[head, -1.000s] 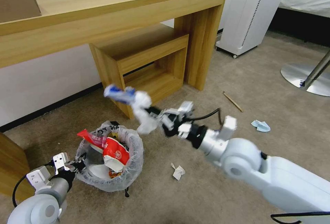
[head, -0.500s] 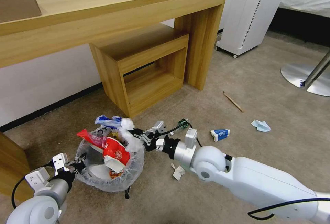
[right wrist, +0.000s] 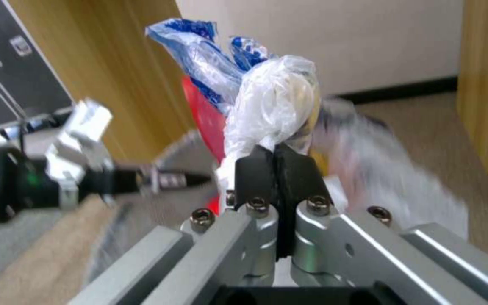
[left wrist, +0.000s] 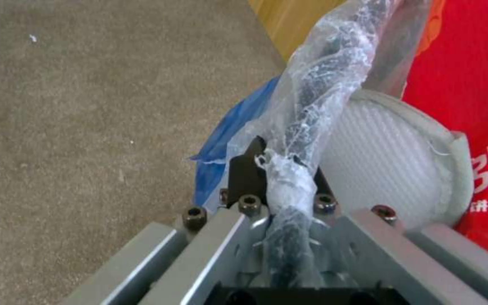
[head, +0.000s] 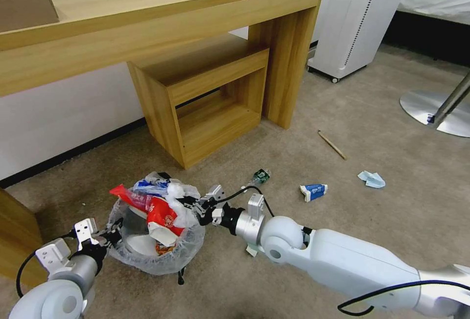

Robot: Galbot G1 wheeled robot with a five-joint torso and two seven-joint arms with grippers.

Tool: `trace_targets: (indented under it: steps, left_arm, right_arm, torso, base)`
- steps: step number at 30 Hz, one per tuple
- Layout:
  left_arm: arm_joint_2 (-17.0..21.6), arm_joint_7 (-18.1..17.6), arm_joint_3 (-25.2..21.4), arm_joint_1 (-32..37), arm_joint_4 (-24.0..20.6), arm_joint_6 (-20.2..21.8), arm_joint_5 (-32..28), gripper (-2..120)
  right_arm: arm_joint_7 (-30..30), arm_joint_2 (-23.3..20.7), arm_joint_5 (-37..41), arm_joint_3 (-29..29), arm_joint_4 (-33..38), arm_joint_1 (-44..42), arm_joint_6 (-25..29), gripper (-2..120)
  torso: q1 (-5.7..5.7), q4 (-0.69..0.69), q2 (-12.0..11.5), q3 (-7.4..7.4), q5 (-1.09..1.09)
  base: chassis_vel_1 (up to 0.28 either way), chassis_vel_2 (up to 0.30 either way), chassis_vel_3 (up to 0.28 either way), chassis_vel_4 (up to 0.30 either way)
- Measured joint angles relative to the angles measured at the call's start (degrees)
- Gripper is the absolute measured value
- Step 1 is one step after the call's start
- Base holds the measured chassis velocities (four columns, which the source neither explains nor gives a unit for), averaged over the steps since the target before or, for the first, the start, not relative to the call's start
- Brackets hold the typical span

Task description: Pick up the trash bin and place the garbage on the floor into it.

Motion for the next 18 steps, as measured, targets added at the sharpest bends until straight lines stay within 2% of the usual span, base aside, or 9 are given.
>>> trace_targets:
  steps: [6, 10, 16, 18]
  left_arm:
    - [0.04, 0.01, -0.02, -0.25, 0.43, -0.04, 0.00, 0]
    - [0.00, 0.03, 0.08, -0.41, 0.52, -0.05, -0.01, 0]
    - [-0.02, 0.13, 0.26, -0.79, 1.28, -0.10, -0.06, 0]
    - [-0.03, 0.13, 0.26, -0.80, 1.32, -0.11, -0.07, 0]
  right_arm:
    - [-0.08, -0.10, 1.14, 0.57, 0.84, 1.38, -0.13, 0]
    - [-0.36, 1.24, 0.79, -0.85, -1.67, 1.93, 0.36, 0]
    - [-0.80, 6.79, -0.98, -3.86, -8.17, 1.80, 1.70, 0]
    - [-0.80, 6.96, -1.04, -3.93, -8.36, 1.79, 1.75, 0]
  torso:
    - [0.00, 0.00, 0.00, 0.00, 0.00]
    - [0.00, 0.00, 0.00, 0.00, 0.00]
    - [0.00, 0.00, 0.00, 0.00, 0.00]
    - [0.00, 0.00, 0.00, 0.00, 0.00]
  base:
    - [0.000, 0.000, 0.000, 0.000]
    - [0.000, 0.000, 0.000, 0.000]
    - [0.000, 0.000, 0.000, 0.000]
    - [0.000, 0.000, 0.000, 0.000]
